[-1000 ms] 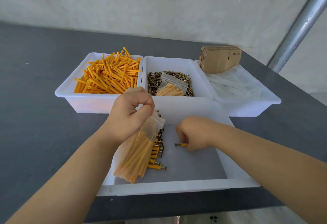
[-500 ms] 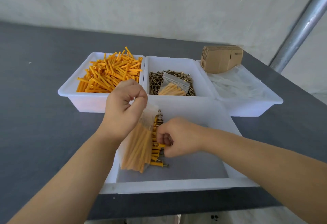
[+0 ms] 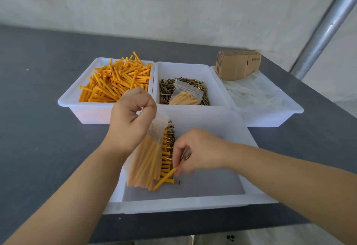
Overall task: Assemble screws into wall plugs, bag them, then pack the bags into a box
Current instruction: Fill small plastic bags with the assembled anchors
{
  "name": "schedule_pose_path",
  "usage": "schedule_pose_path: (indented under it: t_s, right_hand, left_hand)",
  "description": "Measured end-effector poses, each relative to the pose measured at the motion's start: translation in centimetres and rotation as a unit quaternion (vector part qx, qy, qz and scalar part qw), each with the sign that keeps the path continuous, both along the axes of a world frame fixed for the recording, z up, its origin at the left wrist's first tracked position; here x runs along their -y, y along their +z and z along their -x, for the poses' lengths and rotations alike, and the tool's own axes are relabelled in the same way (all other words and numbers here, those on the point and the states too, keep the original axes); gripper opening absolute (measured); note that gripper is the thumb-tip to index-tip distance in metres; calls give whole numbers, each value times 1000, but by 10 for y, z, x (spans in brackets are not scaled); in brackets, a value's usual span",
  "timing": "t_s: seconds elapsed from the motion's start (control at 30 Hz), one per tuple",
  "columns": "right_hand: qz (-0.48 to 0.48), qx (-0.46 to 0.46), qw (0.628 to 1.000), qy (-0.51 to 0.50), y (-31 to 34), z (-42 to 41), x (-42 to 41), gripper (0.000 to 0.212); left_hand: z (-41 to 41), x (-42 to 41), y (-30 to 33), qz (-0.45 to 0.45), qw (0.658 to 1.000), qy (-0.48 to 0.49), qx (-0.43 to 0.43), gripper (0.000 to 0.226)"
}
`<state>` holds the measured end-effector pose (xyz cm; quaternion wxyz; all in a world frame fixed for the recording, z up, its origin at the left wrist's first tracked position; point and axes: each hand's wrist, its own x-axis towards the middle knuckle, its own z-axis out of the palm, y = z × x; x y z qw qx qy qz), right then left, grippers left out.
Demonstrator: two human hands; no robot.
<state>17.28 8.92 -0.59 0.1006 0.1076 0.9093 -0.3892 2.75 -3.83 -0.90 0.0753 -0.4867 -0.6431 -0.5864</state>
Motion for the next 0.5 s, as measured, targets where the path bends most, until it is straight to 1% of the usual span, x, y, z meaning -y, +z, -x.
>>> schedule_pose_path:
  t_s: [0.1, 0.2, 0.3, 0.43, 0.5]
  right_hand:
    - [-57, -3, 998, -3, -21, 0, 13, 12]
    - [-162, -38, 985, 39, -23, 4, 20, 9]
    - [-217, -26, 972, 82, -22, 5, 26, 8]
    - [-321, -21, 934, 154, -26, 5, 32, 4]
    - [-349, -14, 921, 170, -26, 6, 33, 6]
  left_hand:
    - [-1, 1, 1, 4, 1000, -2, 0, 25]
    - [-2, 1, 1, 8, 1000, 4, 7, 21]
    - [-1, 1, 0, 7, 1000, 6, 8, 20]
    - [-1, 0, 0, 12, 1000, 5, 10, 21]
    - [-1, 0, 0, 13, 1000, 3, 13, 21]
